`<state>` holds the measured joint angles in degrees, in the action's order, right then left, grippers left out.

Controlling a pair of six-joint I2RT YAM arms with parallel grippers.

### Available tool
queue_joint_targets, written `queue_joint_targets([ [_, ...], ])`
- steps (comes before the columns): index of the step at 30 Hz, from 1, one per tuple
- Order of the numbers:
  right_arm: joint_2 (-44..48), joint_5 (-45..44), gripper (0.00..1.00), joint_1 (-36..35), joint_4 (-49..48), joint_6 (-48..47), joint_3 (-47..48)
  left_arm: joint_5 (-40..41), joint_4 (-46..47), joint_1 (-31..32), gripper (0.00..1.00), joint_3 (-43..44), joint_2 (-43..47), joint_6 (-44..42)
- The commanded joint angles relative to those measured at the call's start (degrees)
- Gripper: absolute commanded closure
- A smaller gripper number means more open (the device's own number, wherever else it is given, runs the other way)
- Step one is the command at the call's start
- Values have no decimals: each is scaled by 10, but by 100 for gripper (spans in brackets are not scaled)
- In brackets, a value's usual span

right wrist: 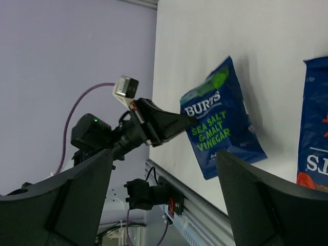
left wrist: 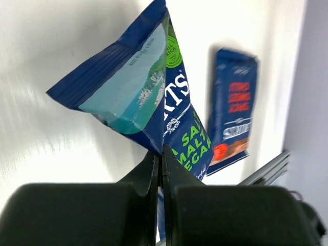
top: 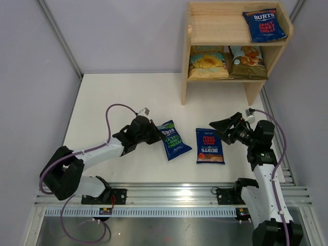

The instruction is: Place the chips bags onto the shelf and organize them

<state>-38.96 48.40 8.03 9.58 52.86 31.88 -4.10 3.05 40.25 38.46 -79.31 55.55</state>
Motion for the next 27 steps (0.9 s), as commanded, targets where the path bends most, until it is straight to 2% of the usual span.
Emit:
queue_joint_targets([
  [1, -16, 8, 12, -42, -167, 101, -64, 58, 18, -3, 100, 3, 59, 27],
  [3, -30, -28, 12, -99, -241, 146, -88, 79, 14, -3, 100, 5, 95, 45],
  [8, -44, -173, 14, -214, -331, 196, -134, 135, 9, -3, 100, 18, 166, 62],
  [12, -66, -262, 16, -332, -394, 183, -129, 166, 13, -3, 100, 27, 220, 84],
  [15, -88, -296, 16, -389, -440, 153, -111, 158, 14, -3, 100, 46, 233, 97],
  [22, -155, -356, 18, -466, -503, 81, -52, 123, 23, -3, 100, 58, 274, 142],
  [27, -180, -375, 23, -474, -548, 72, -25, 126, 20, -3, 100, 49, 306, 165],
])
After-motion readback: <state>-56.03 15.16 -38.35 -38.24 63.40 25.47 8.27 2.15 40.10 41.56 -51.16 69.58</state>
